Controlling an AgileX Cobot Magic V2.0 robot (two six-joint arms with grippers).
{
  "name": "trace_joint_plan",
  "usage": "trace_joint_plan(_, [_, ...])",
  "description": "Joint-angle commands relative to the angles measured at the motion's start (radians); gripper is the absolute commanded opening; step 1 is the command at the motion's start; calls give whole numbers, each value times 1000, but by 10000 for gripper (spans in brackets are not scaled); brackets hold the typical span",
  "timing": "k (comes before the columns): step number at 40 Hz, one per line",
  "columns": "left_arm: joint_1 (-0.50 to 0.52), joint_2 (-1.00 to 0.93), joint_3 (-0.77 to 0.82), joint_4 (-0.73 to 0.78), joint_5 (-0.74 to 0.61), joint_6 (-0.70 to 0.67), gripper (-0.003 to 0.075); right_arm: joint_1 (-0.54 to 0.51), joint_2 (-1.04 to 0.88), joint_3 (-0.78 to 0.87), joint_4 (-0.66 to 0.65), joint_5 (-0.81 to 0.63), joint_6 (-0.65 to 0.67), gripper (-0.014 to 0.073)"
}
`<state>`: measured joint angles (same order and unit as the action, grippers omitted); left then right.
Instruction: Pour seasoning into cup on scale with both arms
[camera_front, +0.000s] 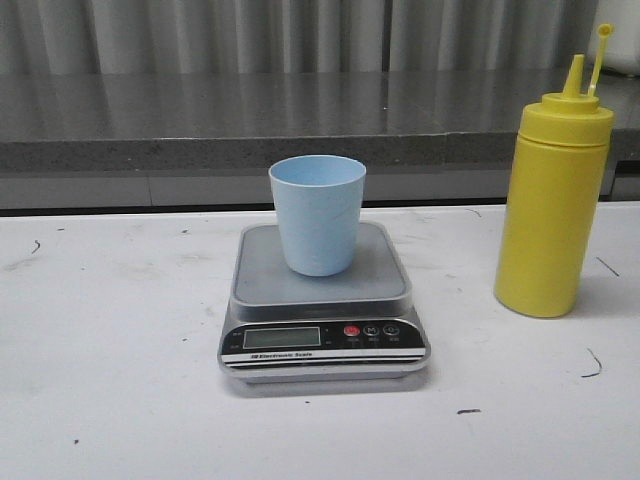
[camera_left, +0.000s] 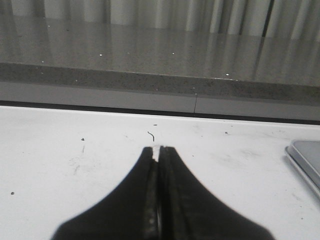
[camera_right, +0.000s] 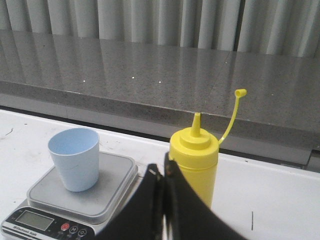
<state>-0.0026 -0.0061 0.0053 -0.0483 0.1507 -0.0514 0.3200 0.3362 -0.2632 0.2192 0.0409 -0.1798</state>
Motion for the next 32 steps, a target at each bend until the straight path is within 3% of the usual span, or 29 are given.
trace_joint_plan(1, [18,-17,24,-15,-79,-9,-20,-8,5,-34,-3,-72,-11,-60])
trace_joint_plan(32, [18,-17,24,-15,-88,-9,-20,-8,5,-34,-3,-73,-11,-60])
